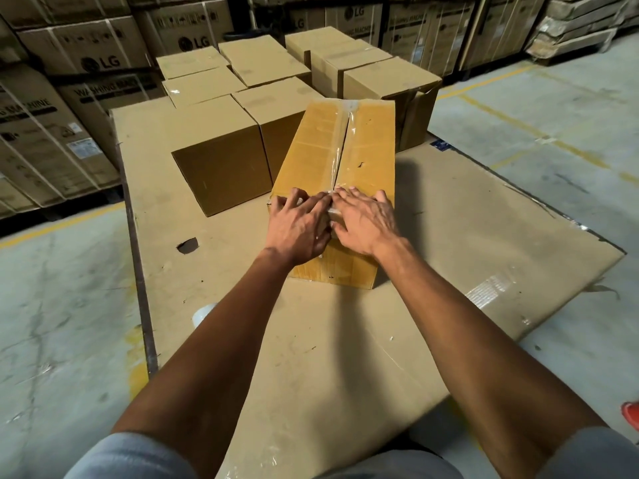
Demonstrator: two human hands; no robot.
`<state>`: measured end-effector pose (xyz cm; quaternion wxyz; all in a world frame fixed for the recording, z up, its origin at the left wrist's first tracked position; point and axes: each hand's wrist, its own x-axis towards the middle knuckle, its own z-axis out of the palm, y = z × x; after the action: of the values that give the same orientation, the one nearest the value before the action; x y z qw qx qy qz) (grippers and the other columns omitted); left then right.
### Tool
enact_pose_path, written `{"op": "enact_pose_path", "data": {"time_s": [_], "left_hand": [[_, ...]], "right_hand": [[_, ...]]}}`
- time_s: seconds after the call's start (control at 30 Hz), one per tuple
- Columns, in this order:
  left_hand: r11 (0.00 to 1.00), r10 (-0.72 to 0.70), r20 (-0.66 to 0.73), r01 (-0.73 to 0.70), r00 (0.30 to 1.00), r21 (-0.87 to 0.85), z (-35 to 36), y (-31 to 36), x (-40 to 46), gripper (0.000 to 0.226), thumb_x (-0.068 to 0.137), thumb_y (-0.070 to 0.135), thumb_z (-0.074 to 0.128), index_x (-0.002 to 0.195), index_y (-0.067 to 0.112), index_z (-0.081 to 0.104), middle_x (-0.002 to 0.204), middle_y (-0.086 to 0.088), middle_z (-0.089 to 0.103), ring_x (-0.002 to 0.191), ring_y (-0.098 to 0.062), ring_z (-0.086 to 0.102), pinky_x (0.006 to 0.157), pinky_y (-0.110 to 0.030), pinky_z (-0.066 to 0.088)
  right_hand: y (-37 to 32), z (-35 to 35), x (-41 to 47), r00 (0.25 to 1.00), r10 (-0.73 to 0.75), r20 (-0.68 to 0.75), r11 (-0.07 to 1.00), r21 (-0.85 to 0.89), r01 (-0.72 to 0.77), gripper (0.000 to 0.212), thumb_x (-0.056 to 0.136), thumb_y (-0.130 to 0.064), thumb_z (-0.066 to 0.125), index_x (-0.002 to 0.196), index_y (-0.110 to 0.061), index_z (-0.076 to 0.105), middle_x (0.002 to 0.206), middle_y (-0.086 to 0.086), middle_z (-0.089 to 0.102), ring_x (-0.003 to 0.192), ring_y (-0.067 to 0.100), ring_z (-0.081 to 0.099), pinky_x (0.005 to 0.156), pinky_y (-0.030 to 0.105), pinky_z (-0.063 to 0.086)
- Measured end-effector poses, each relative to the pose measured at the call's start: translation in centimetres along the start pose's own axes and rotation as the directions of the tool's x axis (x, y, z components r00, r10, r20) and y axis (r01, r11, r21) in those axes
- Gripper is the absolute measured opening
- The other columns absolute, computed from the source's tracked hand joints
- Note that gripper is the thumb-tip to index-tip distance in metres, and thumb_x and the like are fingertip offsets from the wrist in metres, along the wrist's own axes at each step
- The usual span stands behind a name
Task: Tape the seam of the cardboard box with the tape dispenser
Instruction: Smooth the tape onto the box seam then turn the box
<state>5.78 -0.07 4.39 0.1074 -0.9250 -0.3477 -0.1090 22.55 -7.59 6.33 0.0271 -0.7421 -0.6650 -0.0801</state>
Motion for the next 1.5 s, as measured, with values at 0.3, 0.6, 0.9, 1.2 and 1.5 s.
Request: {"op": "enact_pose_path", "data": {"time_s": [0.3, 0.6, 0.9, 1.2, 1.5], "left_hand": [[0.999, 0.038, -0.011, -0.038, 0.999, -0.021, -0.4, -3.1, -0.7, 0.063, 0.104, 0.039, 0.067, 0.162, 0.029, 0.044, 0.164, 0.007, 0.054, 0.142, -0.029, 0.049, 0.105, -0.052, 0.040], [0.926, -0.365, 0.034, 0.367, 0.930, -0.089, -1.8, -6.3, -2.8, 0.060, 0.114, 0.043, 0.027, 0.170, 0.022, 0.028, 0.173, -0.005, 0.041, 0.158, -0.030, 0.038, 0.127, -0.053, 0.029], [0.957, -0.267, -0.052, 0.258, 0.962, -0.132, -1.8, 0.3, -2.8, 0.073, 0.107, 0.077, 0.028, 0.157, 0.029, 0.050, 0.162, -0.001, 0.055, 0.151, -0.032, 0.046, 0.121, -0.051, 0.038], [0.890, -0.456, 0.031, 0.456, 0.889, 0.012, -1.6, -3.0, -1.6, 0.066, 0.106, 0.051, 0.053, 0.162, 0.020, 0.038, 0.169, -0.008, 0.045, 0.160, -0.031, 0.036, 0.133, -0.056, 0.022], [0.892, -0.449, -0.045, 0.450, 0.893, 0.046, 1.6, 3.9, 2.5, 0.089, 0.108, 0.028, 0.050, 0.173, 0.020, -0.010, 0.181, -0.004, -0.018, 0.167, -0.030, -0.015, 0.135, -0.053, -0.008]], "right_hand": [[0.0, 0.3, -1.9, 0.995, 0.101, -0.001, 0.971, 0.217, -0.099, 0.093, 0.095, -0.074, 0.042, 0.164, -0.015, 0.023, 0.173, 0.007, 0.017, 0.161, 0.026, 0.010, 0.130, 0.055, 0.005], [-1.5, 1.2, -0.4, 0.971, -0.185, -0.154, 0.860, 0.452, 0.236, 0.071, 0.103, -0.050, 0.050, 0.163, -0.018, 0.029, 0.172, 0.001, 0.023, 0.160, 0.016, 0.013, 0.129, 0.045, 0.021], [2.2, 2.3, 2.4, 0.953, -0.284, -0.103, 0.881, 0.364, 0.302, 0.075, 0.106, -0.052, 0.025, 0.166, -0.015, 0.003, 0.174, 0.002, -0.001, 0.161, 0.020, -0.004, 0.131, 0.042, 0.002], [6.3, 3.7, 5.2, 0.952, -0.279, -0.126, 0.909, 0.286, 0.304, 0.064, 0.108, -0.027, 0.042, 0.164, -0.012, 0.016, 0.173, 0.005, 0.014, 0.161, 0.021, 0.008, 0.132, 0.045, 0.013], [10.2, 4.9, 10.0, 0.979, -0.178, -0.100, 0.967, 0.165, 0.192, 0.084, 0.104, -0.020, 0.047, 0.164, -0.015, -0.011, 0.173, 0.008, -0.014, 0.160, 0.028, -0.011, 0.129, 0.049, -0.001]]}}
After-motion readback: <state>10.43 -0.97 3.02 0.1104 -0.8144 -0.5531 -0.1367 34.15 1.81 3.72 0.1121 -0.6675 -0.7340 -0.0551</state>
